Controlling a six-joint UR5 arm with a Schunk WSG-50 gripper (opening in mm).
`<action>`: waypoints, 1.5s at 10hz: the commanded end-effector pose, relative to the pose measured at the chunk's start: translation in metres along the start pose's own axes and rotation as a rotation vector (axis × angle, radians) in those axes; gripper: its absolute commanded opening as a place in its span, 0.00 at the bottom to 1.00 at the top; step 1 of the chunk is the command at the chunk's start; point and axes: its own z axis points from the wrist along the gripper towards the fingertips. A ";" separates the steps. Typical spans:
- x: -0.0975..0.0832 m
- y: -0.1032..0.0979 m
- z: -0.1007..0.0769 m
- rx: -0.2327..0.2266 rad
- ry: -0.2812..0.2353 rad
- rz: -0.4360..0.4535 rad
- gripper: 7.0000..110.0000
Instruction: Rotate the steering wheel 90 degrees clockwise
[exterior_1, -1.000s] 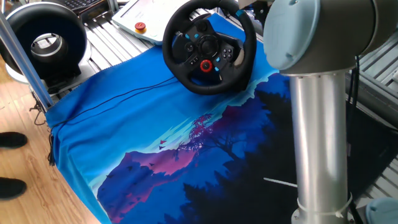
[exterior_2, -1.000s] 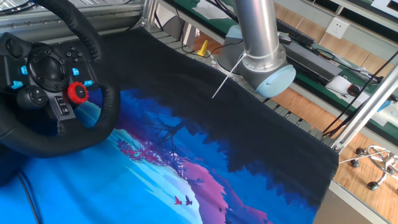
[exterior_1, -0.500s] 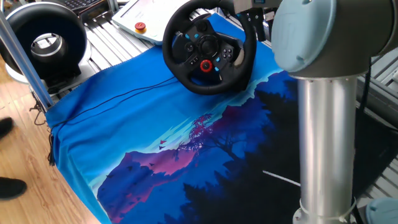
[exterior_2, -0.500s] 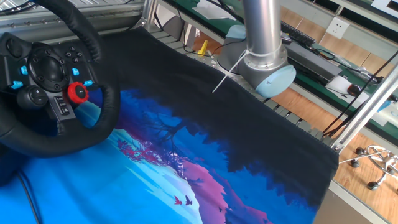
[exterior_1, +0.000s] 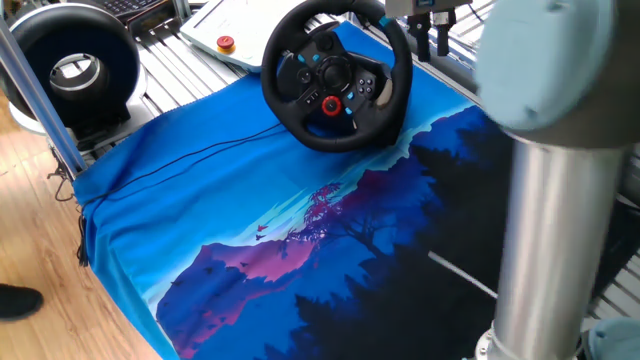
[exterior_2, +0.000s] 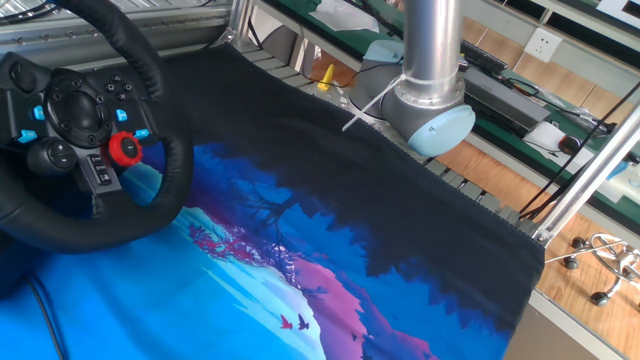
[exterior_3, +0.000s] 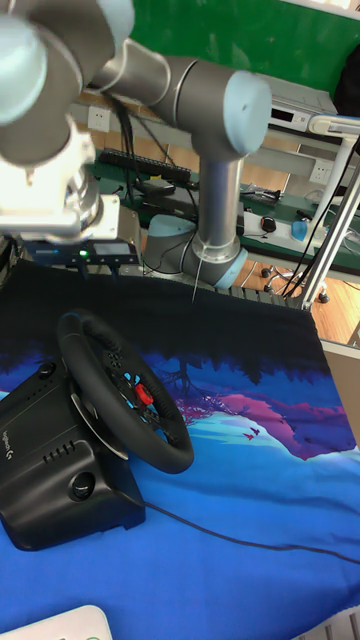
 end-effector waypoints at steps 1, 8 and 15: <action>-0.016 0.020 0.006 0.022 -0.268 -0.007 0.36; -0.057 0.075 0.035 0.093 -0.474 -0.048 0.36; -0.083 0.045 0.022 0.180 -0.525 -0.257 0.36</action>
